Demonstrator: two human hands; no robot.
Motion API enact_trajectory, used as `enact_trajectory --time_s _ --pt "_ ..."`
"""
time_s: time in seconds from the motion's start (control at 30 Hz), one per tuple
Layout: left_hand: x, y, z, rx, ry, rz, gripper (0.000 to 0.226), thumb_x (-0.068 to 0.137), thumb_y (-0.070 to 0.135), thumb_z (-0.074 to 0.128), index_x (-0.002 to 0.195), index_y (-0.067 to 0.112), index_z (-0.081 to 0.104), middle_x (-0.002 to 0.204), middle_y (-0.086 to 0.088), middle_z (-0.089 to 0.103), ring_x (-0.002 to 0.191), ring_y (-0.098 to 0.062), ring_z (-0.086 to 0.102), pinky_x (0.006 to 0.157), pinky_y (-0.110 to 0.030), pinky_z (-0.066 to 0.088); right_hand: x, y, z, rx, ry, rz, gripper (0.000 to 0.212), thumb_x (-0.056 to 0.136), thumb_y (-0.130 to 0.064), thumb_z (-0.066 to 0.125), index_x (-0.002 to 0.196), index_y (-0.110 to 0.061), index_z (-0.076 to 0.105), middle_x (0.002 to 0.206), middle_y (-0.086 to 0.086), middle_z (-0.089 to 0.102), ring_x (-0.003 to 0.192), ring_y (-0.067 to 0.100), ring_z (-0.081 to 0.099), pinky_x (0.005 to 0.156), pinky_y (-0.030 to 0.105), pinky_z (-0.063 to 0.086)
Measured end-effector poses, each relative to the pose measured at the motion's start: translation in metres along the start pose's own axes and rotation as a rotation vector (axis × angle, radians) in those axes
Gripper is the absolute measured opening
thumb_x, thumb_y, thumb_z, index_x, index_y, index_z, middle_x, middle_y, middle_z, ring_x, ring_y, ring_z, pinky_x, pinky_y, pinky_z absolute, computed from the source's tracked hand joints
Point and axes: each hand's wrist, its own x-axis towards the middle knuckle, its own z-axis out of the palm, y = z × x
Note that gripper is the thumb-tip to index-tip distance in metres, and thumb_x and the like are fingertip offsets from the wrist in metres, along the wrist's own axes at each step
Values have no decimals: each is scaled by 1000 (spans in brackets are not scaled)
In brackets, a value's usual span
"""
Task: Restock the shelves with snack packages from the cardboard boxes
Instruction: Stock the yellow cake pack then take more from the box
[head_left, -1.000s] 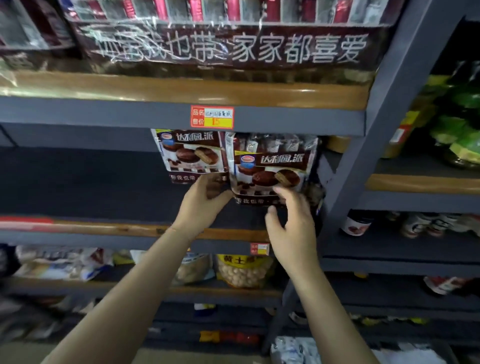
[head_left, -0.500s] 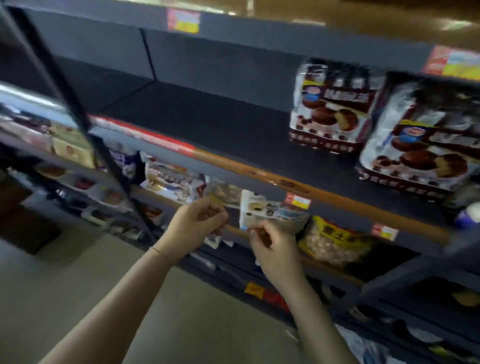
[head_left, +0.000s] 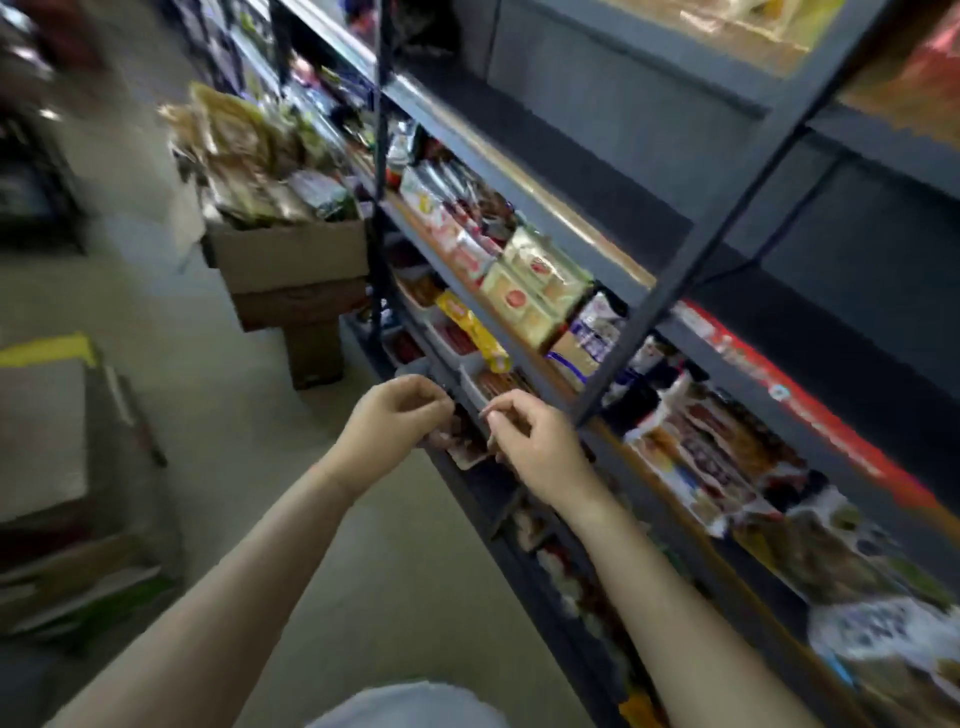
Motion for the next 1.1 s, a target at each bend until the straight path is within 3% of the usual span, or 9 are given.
enact_trajectory --time_s 0.1,0.23,0.4,0.53,0.77,0.97,1.1 --pt "28 1 -67 -14 50 -18 10 98 9 64 94 2 68 72 -2 68 66 -18 63 65 -30 53 73 -45 37 -103 -63 -84 10 97 -28 57 92 -29 65 78 -12 66 76 7 63 71 35 54" --pt "86 -14 -144 -27 142 -38 10 98 10 63 90 8 69 72 -1 65 58 -4 61 57 -16 50 168 -79 88 -157 -165 -160 10 97 -31 56 94 -32 65 83 -11 67 79 2 62 69 30 54" --pt "189 -50 -229 30 212 -101 10 97 14 65 90 11 71 74 -1 69 64 -13 60 66 -28 52 292 -80 155 -114 -260 -167 13 100 -26 55 98 -23 67 83 -6 67 78 7 63 67 29 53" --pt "298 -62 -302 113 244 -173 9 98 14 64 100 8 70 82 -7 70 68 -20 65 63 -27 53 416 -74 204 -77 -327 -134 11 100 -27 54 96 -28 64 85 -8 66 79 6 62 63 21 46" --pt "464 -59 -428 221 289 -274 6 98 26 64 103 25 67 92 -3 71 81 -17 68 66 -26 52 618 -110 253 -103 -413 -37 11 97 -28 56 102 -23 65 94 -4 65 90 14 61 80 36 52" --pt "571 -87 -506 189 325 -321 15 98 24 63 111 17 67 101 -5 70 82 -18 69 65 -24 53 751 -129 300 -161 -501 39 11 99 -29 54 104 -23 61 99 -1 63 91 19 62 76 35 52" --pt "648 -114 -560 183 331 -324 14 99 20 60 111 15 67 101 -4 68 81 -18 66 80 -39 58 836 -138 344 -152 -463 134 16 99 -26 55 111 -17 62 103 3 64 93 21 62 75 32 50"
